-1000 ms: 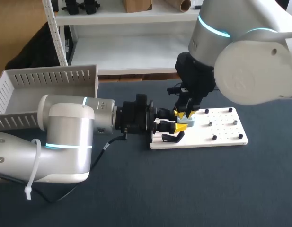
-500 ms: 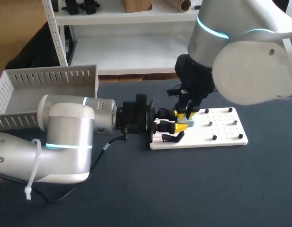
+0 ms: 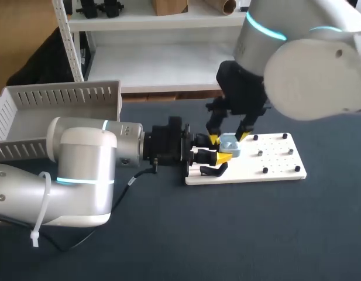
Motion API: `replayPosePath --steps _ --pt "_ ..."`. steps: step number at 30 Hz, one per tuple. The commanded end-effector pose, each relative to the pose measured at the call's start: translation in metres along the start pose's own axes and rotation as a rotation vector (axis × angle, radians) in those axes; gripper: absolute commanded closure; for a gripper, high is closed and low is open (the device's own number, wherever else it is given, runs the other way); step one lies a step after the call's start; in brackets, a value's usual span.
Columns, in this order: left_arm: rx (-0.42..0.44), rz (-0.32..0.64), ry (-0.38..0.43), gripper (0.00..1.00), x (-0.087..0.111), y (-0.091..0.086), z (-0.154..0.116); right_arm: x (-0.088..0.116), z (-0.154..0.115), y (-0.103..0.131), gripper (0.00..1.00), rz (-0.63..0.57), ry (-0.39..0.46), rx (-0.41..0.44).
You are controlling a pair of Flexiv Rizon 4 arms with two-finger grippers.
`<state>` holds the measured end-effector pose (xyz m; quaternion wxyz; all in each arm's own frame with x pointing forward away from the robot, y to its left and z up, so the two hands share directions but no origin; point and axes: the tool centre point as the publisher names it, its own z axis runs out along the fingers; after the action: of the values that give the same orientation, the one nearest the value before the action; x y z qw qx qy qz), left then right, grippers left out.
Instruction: Pick up each earbud case from the left stands, insert the matching earbuds, close the lid, and place the case in the box.
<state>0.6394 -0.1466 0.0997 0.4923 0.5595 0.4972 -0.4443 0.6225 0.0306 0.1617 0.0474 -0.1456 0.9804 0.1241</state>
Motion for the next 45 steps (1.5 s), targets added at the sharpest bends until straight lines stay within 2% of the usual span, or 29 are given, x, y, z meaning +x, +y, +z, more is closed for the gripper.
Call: replayPosePath --steps 1,7,10,16,23,38,41,45 --pt "-0.003 0.002 -0.002 1.00 0.001 0.000 0.000 -0.003 -0.014 -0.011 0.00 0.026 -0.027 -0.015" --pt "-0.003 0.002 -0.002 1.00 0.001 0.000 0.000 -0.028 -0.018 -0.030 0.00 0.121 -0.072 -0.027" --pt "-0.003 0.002 -0.002 1.00 0.001 0.000 0.000 -0.043 -0.014 -0.044 0.00 0.184 -0.097 -0.007" --pt "-0.003 0.002 -0.002 1.00 0.001 0.000 0.000 -0.058 0.002 -0.071 0.00 0.283 -0.081 0.020" --pt "-0.003 0.002 -0.002 1.00 0.001 0.000 0.000 -0.049 0.016 -0.084 0.00 0.309 -0.032 0.055" --pt "-0.003 0.002 -0.002 1.00 0.001 0.000 0.000 -0.008 0.021 -0.077 0.00 0.256 0.055 0.113" --pt "-0.003 0.002 -0.002 1.00 0.001 0.000 0.000 -0.006 0.020 -0.076 0.00 0.247 0.058 0.118" --pt "-0.003 0.002 -0.002 1.00 0.001 0.000 0.000 -0.008 0.010 -0.078 0.00 0.250 0.019 0.094"
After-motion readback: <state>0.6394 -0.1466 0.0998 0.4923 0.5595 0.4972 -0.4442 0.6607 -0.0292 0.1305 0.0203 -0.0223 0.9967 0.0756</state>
